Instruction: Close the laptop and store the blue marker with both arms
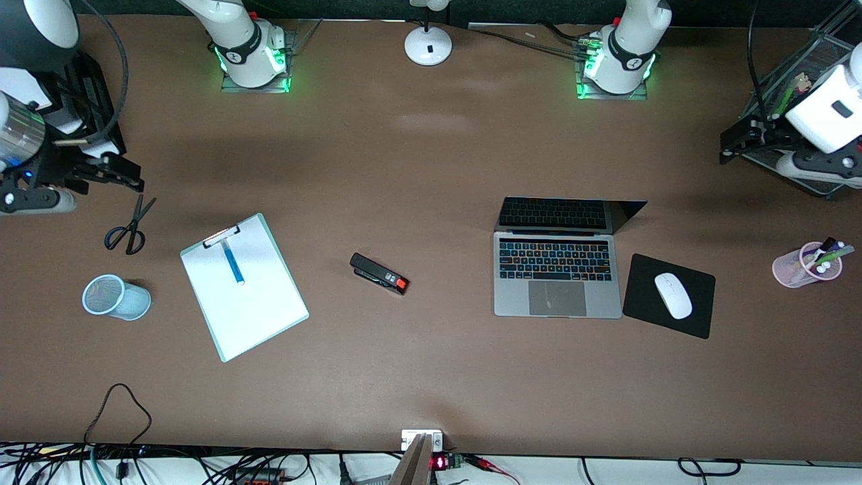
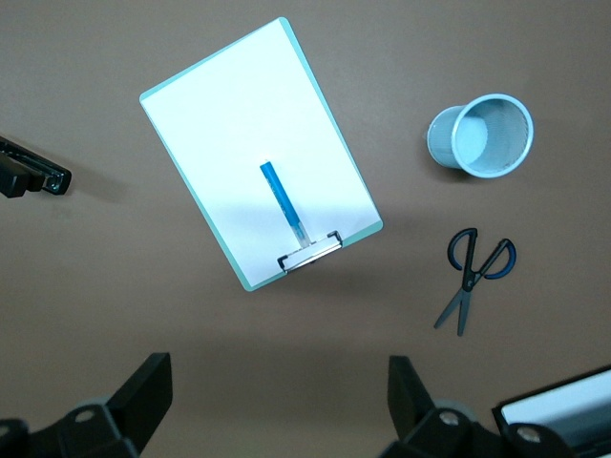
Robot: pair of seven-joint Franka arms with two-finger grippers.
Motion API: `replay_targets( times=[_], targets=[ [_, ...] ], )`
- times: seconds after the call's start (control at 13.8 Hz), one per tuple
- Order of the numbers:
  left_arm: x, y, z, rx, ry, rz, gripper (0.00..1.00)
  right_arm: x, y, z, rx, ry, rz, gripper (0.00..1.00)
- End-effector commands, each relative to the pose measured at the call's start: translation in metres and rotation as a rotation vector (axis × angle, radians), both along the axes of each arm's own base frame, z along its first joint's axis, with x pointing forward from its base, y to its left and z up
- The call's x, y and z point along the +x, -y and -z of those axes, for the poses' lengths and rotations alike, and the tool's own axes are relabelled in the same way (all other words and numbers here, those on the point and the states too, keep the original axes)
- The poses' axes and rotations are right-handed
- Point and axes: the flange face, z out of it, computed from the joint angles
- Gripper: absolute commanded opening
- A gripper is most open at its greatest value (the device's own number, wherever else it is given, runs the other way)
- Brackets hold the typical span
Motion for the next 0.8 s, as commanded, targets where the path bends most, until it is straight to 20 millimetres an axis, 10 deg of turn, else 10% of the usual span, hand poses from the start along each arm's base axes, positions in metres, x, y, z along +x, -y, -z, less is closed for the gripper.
replay_targets(
  times=[0.0, 0.29, 0.51, 0.72],
  targets=[
    [-0.003, -0.002, -0.001, 0.020, -0.091, 0.024, 1.00, 0.008, -0.003, 0.017, 0.014, -0.002, -0.010, 1.00],
    [0.005, 0.000, 0.014, 0.004, -0.116, 0.024, 0.92, 0.020, -0.003, 0.047, 0.011, -0.029, -0.010, 1.00],
    [0.005, 0.000, 0.015, 0.004, -0.119, 0.026, 0.38, 0.029, -0.011, 0.076, 0.007, -0.054, -0.028, 1.00],
    [0.005, 0.001, 0.018, 0.004, -0.127, 0.029, 0.21, 0.030, -0.020, 0.108, 0.007, -0.045, -0.056, 1.00]
  ],
)
